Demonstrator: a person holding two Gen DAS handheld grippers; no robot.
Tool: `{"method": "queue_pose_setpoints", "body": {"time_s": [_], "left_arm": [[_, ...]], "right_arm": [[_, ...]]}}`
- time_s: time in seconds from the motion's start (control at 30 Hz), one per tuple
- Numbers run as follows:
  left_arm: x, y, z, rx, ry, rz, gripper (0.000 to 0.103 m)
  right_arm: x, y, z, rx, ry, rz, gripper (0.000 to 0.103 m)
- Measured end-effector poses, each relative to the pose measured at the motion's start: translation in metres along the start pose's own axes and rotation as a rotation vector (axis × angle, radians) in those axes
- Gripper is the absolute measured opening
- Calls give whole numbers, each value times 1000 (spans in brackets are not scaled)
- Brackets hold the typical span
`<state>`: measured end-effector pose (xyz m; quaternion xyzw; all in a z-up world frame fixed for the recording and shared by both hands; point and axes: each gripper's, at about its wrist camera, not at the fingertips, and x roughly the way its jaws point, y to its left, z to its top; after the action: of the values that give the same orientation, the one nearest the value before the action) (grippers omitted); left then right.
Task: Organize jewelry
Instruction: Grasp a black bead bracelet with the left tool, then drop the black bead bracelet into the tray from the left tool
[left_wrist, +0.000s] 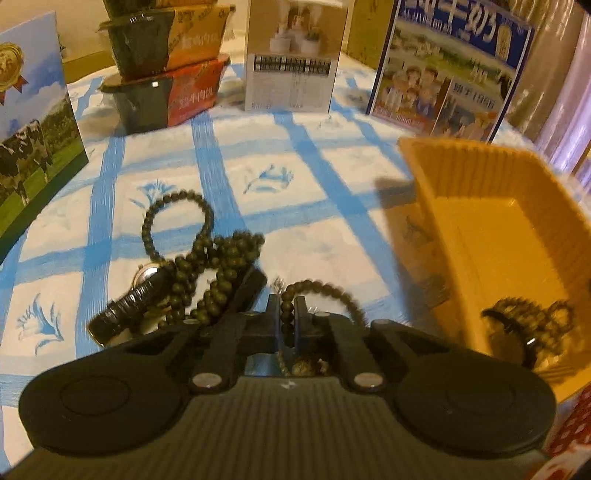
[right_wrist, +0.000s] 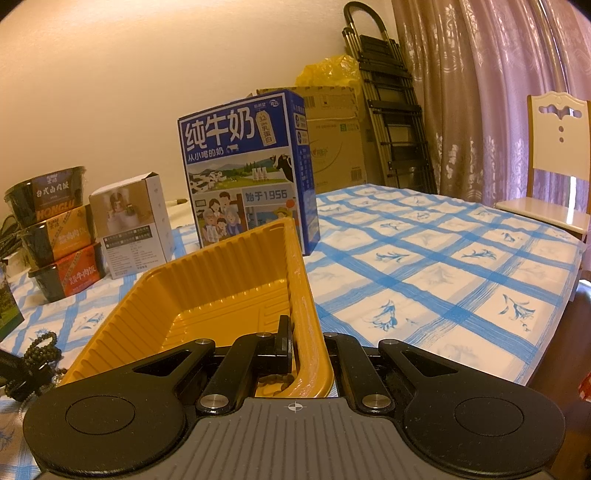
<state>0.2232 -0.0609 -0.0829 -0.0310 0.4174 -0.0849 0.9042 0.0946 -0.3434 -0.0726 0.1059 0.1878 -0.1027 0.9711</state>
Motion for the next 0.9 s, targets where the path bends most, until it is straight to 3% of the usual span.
{"method": "queue_pose_setpoints", "body": {"time_s": [0.47,0.63,0.9], "left_arm": [[-76,-19,35,-19,-165,-179,6],[-77,-43,38,5,-166,-252,6],[-49,-80,37,36,-117,-303,6]], "right_arm": [[0,0,0,1,0,0,4],[0,0,0,0,0,0,4],[0,0,0,0,0,0,4]]}}
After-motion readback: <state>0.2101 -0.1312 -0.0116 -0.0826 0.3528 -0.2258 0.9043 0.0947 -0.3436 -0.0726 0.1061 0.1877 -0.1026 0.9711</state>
